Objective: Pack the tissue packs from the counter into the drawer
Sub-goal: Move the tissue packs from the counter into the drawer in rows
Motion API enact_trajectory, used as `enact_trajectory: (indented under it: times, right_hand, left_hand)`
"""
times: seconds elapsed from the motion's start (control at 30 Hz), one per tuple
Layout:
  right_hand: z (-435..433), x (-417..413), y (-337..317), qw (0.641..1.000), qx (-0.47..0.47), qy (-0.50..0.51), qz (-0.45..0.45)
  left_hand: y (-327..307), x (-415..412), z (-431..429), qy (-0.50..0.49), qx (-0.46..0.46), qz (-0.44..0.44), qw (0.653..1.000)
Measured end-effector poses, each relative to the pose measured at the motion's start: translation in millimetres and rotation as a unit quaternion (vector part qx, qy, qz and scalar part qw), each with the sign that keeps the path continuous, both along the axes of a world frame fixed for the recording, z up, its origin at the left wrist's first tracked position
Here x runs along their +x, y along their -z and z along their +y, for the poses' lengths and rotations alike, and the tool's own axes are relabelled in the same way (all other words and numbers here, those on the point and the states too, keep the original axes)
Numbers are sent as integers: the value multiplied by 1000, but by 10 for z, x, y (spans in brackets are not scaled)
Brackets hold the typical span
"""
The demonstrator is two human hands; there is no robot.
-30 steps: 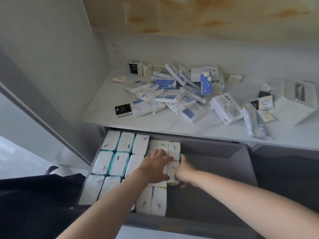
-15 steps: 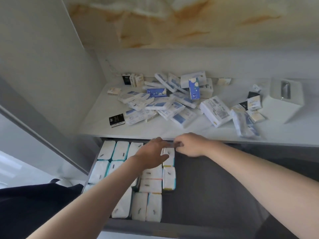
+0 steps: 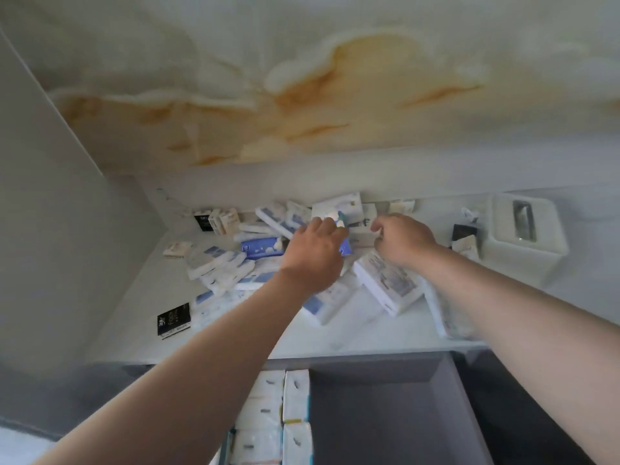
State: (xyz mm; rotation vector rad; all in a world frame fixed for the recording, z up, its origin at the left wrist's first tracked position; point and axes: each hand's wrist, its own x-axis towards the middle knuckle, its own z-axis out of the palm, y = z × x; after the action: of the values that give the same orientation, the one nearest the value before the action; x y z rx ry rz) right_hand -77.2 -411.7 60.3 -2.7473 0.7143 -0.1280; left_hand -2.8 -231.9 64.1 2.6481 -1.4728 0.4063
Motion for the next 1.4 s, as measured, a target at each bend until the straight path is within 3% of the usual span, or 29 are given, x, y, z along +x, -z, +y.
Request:
enact_trajectory:
  times: [0.13, 0.3, 0.43, 0.53, 0.67, 0.8, 0.9, 1.03, 1.17, 1.4]
  right_hand:
    - [-237, 252, 207, 999, -1, -12, 48]
    - [-373, 536, 321, 995, -4, -87, 44]
    - [-568, 614, 377, 987, -61, -103, 103]
    - [-728, 552, 392, 983, -96, -78, 137]
    - [-790, 535, 454, 994, 23, 2, 102]
    - [-701, 543, 479, 979, 194, 49, 32]
    - [-664, 537, 514, 974, 215, 72, -11]
    - [-683, 501, 368, 975, 198, 77, -64]
    - [-600, 399, 132, 982, 157, 26, -105]
    - [-222, 36, -206, 986, 136, -36, -89]
  left_hand:
    - [74, 188, -438, 57, 107, -68, 990]
    - [209, 468, -669, 22, 212, -107, 971]
    - [273, 653, -706, -67, 177, -76, 979]
    - [322, 704, -802, -47, 157, -54, 985]
    - [370, 618, -1018, -77, 137, 34, 987]
    - [486, 504, -1230, -77, 141, 140, 977]
    - [599, 484, -1327, -97, 70, 299, 947]
    - [525, 455, -1263, -100, -50, 392, 913]
    - [381, 321, -1033, -73, -148, 415, 895]
    - [100, 56, -516, -61, -291, 382, 875]
